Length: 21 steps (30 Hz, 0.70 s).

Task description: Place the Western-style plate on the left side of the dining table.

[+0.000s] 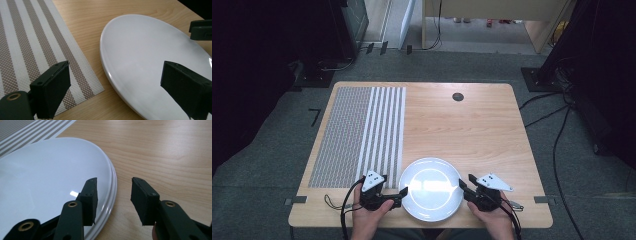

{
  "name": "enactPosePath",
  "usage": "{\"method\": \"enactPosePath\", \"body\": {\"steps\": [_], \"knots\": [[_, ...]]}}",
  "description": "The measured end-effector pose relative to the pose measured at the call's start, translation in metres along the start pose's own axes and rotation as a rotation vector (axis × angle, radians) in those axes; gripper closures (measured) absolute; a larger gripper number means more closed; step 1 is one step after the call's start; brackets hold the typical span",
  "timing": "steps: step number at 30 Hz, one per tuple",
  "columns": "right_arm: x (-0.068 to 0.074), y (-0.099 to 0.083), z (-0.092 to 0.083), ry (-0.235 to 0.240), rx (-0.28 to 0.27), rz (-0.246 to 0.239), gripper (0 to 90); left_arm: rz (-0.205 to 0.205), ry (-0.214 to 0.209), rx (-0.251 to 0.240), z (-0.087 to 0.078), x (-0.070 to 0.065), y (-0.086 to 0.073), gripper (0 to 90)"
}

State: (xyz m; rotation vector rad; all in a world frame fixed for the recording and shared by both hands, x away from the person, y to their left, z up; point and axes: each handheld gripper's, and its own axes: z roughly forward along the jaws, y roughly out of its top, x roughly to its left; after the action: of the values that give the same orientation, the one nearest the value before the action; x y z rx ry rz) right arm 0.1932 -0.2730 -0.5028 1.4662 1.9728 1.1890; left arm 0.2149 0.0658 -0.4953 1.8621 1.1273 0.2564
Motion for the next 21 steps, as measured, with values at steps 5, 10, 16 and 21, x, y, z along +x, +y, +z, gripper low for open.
{"method": "enactPosePath", "body": {"steps": [5,10,16,21], "knots": [[-0.0022,-0.0014,0.0006,0.02,0.012,0.085,64.4,0.001,-0.008,0.03,0.0058,-0.006,-0.0006,16.8],[-0.0052,0.0002,-0.0001,0.035,0.055,0.136,67.9,-0.009,-0.013,0.046,0.0082,-0.0062,-0.0016,28.9],[-0.0064,-0.0007,-0.0001,0.059,0.045,0.172,76.8,-0.02,-0.038,0.065,0.0085,-0.006,-0.0022,37.0],[-0.0089,-0.0014,0.0002,0.106,0.053,0.201,79.6,-0.026,-0.046,0.088,0.0101,-0.0051,-0.004,39.0]]}}
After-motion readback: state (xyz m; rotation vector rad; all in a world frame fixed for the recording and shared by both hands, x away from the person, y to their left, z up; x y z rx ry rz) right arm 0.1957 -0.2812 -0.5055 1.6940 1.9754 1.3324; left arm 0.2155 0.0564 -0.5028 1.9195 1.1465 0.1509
